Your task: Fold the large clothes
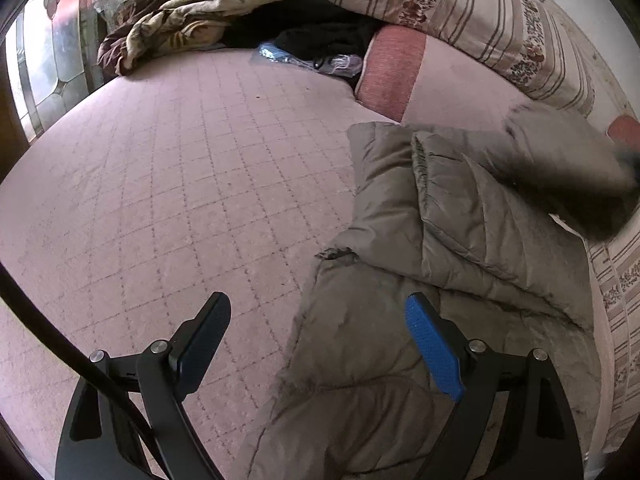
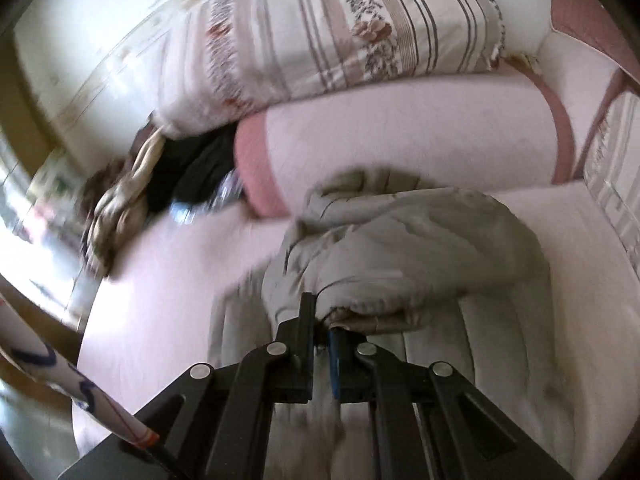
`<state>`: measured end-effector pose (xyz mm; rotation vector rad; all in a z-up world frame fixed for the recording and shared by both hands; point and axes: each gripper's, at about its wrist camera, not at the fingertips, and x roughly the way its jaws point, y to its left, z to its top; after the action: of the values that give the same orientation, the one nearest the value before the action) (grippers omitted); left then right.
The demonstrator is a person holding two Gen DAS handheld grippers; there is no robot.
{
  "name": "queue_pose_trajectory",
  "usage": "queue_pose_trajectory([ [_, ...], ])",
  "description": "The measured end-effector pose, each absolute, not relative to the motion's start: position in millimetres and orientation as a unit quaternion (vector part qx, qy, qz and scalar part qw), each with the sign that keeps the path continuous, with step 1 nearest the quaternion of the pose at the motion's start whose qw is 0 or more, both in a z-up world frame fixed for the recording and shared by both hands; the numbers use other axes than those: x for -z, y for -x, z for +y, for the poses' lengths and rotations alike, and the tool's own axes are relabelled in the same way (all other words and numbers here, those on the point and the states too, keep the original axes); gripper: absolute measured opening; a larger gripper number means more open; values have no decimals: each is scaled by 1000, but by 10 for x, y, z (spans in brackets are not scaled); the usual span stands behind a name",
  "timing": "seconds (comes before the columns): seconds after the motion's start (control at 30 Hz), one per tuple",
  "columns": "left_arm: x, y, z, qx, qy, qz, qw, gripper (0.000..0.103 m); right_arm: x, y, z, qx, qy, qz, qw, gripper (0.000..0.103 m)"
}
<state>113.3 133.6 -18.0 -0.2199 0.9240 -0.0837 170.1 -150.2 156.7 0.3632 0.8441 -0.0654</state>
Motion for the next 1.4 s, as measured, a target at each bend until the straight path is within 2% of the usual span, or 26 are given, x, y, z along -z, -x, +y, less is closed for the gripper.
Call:
queue_pose_trajectory([
  [0.17, 210, -1172, 1512, 13, 120, 453, 883, 88, -1001, -1002, -1314, 26, -193, 456, 868, 6],
  [0.4, 229, -1204, 1676, -4, 141, 455, 879, 88, 237, -1509, -1281, 70, -220, 523, 820, 7],
  [0.53, 225, -1195, 1694, -26, 130, 446, 885, 88, 338, -1591, -1271, 68, -211, 517, 827, 10],
  [0.57, 220, -1192, 1703, -25, 132, 447, 885, 88, 260, -1527, -1270, 72, -210, 512, 830, 13],
  [0.6, 216, -1200, 1707, -23, 133, 447, 884, 88, 190, -1437, -1268, 69, -206, 507, 834, 21],
  [0.63, 209, -1192, 1708, -21, 134, 447, 884, 88, 99, -1340, -1265, 64, -199, 504, 838, 37],
  [0.7, 190, -1170, 1710, -20, 133, 443, 886, 88, -62, -1134, -1272, 60, -186, 496, 846, 61],
  [0.73, 182, -1160, 1709, -20, 133, 442, 887, 88, -158, -1000, -1289, 62, -182, 488, 851, 63],
  [0.93, 157, -1133, 1704, -20, 136, 438, 889, 88, -740, -605, -1438, 67, -126, 457, 878, 63],
  [1.1, 184, -1157, 1679, -20, 130, 442, 887, 88, -1181, -993, -1628, 137, -64, 376, 914, 65],
  [1.2, 186, -1178, 1681, -21, 126, 442, 888, 88, -958, -1431, -1679, 190, -27, 376, 907, 65],
  [1.4, 171, -1191, 1720, -22, 131, 439, 889, 88, 80, -1605, -1761, 187, -79, 483, 852, 63],
])
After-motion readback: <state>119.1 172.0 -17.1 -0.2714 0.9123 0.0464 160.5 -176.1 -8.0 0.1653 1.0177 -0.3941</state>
